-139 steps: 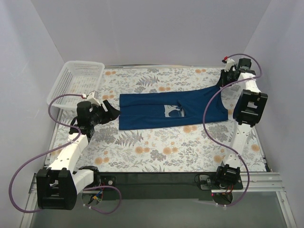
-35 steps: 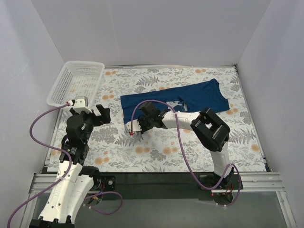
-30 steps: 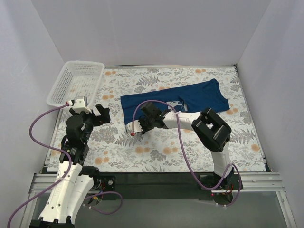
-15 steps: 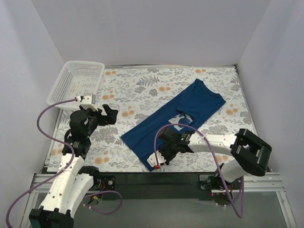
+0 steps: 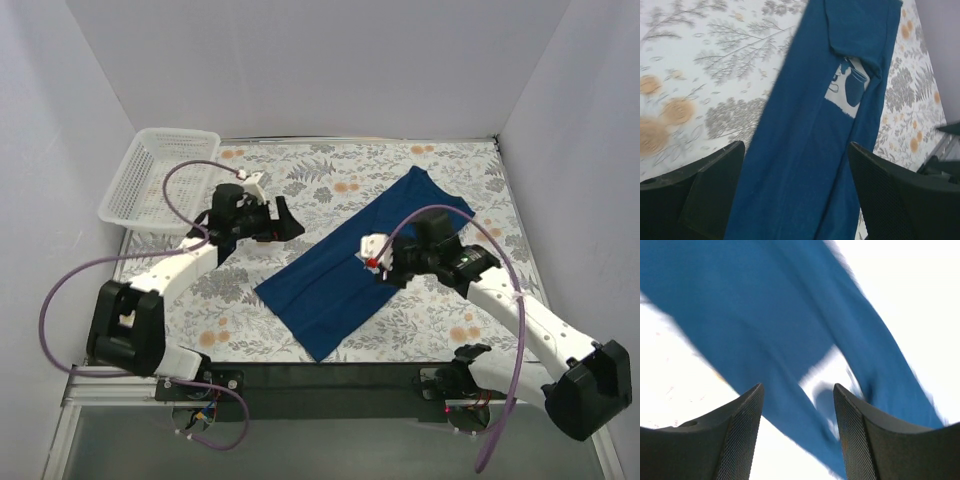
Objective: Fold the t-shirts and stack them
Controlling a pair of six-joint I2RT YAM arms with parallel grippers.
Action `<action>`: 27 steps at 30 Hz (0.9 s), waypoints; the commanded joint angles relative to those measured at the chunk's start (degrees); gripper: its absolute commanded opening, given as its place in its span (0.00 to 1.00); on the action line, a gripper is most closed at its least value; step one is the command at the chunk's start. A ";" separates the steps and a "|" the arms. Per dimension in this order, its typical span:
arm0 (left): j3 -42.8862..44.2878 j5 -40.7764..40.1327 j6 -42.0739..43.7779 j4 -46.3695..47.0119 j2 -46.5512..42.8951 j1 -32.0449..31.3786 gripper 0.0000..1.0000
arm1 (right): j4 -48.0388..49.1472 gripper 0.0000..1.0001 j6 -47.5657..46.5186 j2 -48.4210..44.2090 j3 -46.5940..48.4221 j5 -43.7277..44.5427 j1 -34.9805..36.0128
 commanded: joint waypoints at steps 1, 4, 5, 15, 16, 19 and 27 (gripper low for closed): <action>7.92 0.33 0.72 1.93 11.78 -4.97 0.77 | 8.85 0.54 18.58 -3.86 -3.02 3.01 -14.59; 16.01 -1.43 2.92 0.44 22.69 -7.78 0.77 | 15.56 0.52 30.91 -4.93 -6.80 1.72 -29.52; 20.29 -1.87 4.22 -0.69 25.44 -9.01 0.76 | 16.19 0.52 32.70 -4.67 -7.42 -2.39 -33.17; 40.98 -4.07 9.07 -9.14 46.72 -13.94 0.70 | 16.73 0.50 38.61 1.84 -7.07 -12.45 -48.50; 42.99 -4.50 9.68 -9.66 47.52 -14.12 0.67 | 16.73 0.49 38.70 1.75 -7.25 -12.71 -48.76; 47.12 -5.03 10.56 -11.86 51.12 -14.64 0.61 | 16.64 0.50 38.79 1.66 -7.51 -13.24 -49.28; 55.40 -4.95 12.32 -17.05 58.24 -15.96 0.46 | 16.64 0.50 38.61 1.84 -7.69 -13.59 -51.13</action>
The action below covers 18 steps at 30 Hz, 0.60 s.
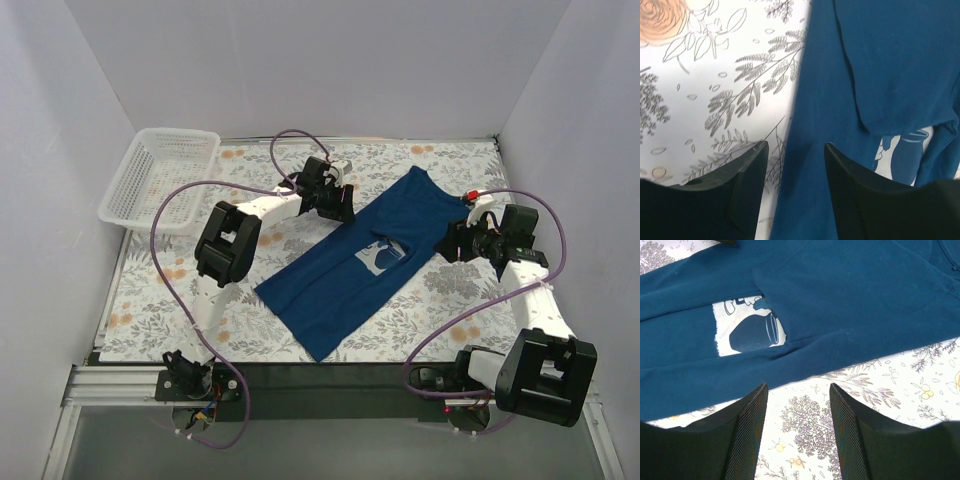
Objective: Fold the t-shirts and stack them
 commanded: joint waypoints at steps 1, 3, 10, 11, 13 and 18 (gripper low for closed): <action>2.79 -1.34 1.86 -5.36 3.34 -0.92 0.45 | 1.71 0.50 0.88 -0.57 -0.26 -1.92 -0.73; 4.55 -1.78 1.94 -6.15 4.13 -1.10 0.38 | 1.71 0.50 0.80 -0.57 -0.34 -2.01 -0.90; 6.93 -1.34 2.47 -7.82 5.98 -1.63 0.22 | 1.71 0.50 0.71 -0.13 -0.35 -1.83 -1.61; 6.84 -1.08 2.47 -7.82 5.98 -1.54 0.21 | 1.71 0.50 0.71 -0.04 -0.34 -1.83 -1.70; 7.10 -0.29 2.64 -7.91 5.90 -1.54 0.18 | 1.71 0.50 0.62 0.22 -0.34 -1.66 -1.79; 7.10 1.30 3.00 -8.00 5.55 -1.54 0.13 | 1.71 0.50 0.62 0.84 -0.26 -1.22 -1.96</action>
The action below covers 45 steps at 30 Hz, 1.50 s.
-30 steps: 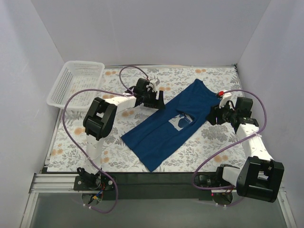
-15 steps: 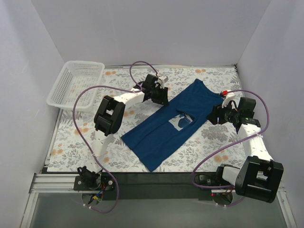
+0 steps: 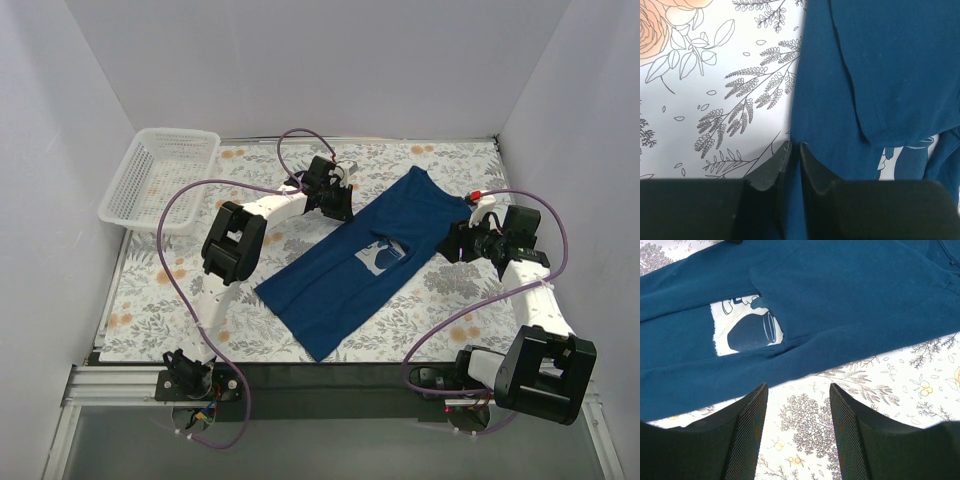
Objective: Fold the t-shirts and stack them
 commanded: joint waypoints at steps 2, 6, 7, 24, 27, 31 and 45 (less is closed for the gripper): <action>0.26 1.05 1.77 -4.61 0.85 -0.69 0.07 | 1.71 0.50 0.53 0.51 -0.17 -0.21 -0.56; 0.26 -0.87 2.21 -4.70 0.58 -0.60 0.00 | 1.63 0.50 0.53 0.60 -0.08 -0.12 -0.74; 0.35 -1.49 2.30 -4.70 0.58 -0.51 0.00 | 1.62 0.50 0.36 0.69 -0.17 -0.12 -0.83; -9.57 -5.01 1.07 -1.71 -5.65 11.25 0.00 | 1.36 0.50 0.18 1.92 0.18 1.11 -1.27; -13.61 -4.75 0.46 -0.66 -8.46 13.54 0.00 | 1.45 0.50 0.27 2.79 0.27 1.72 -1.27; -18.89 -5.71 -0.59 1.27 -12.15 15.83 0.00 | 1.71 0.53 2.89 6.22 2.46 0.86 -1.18; -31.45 -8.35 -8.59 8.73 -24.80 18.29 0.52 | 10.59 0.63 31.26 48.22 41.18 5.13 12.35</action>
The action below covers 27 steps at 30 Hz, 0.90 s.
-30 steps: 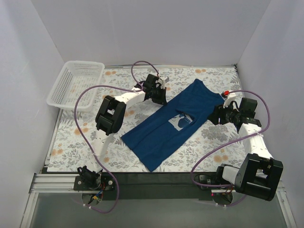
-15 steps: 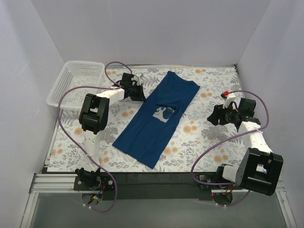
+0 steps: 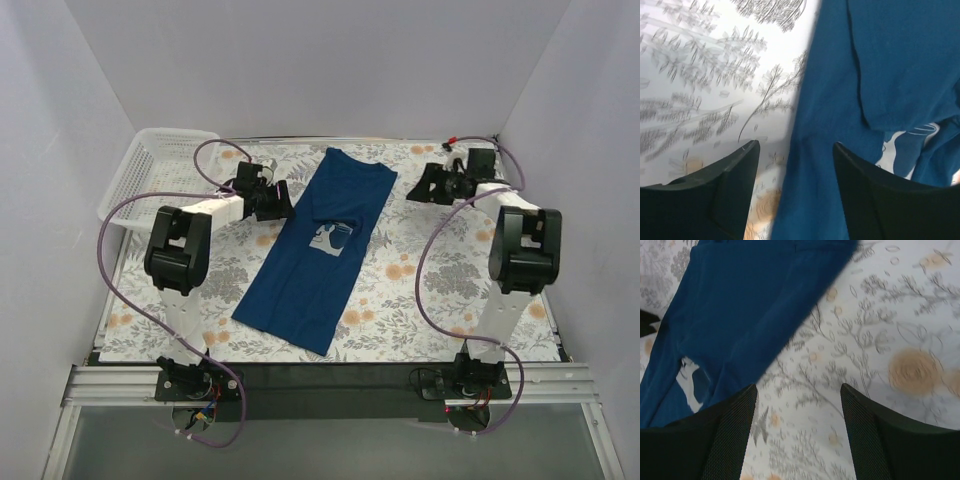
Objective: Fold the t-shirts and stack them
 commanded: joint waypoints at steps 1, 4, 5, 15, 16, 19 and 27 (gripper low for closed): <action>-3.97 -2.97 -1.91 1.86 -7.65 0.90 0.58 | 2.37 0.63 11.40 7.92 9.81 4.56 4.55; -7.12 -3.41 -1.82 5.11 -15.65 1.25 0.70 | 2.28 0.63 16.06 13.12 15.96 9.99 7.01; -8.01 -3.50 -1.99 6.86 -20.54 1.34 0.70 | 2.37 0.63 16.51 14.01 16.85 10.80 7.54; -27.78 -2.45 -5.42 13.13 -50.63 2.39 0.84 | 2.81 0.51 22.13 23.59 24.77 10.28 7.90; -28.92 -2.10 -5.51 12.51 -52.74 2.39 0.84 | 3.33 0.48 22.66 24.73 25.03 9.76 7.90; -33.58 -0.34 -6.56 10.40 -60.83 2.48 0.84 | 3.25 0.39 24.77 27.28 26.97 7.30 7.90; -42.37 0.37 -10.08 3.72 -77.00 2.57 0.84 | 7.98 0.07 26.36 26.94 24.95 7.99 6.14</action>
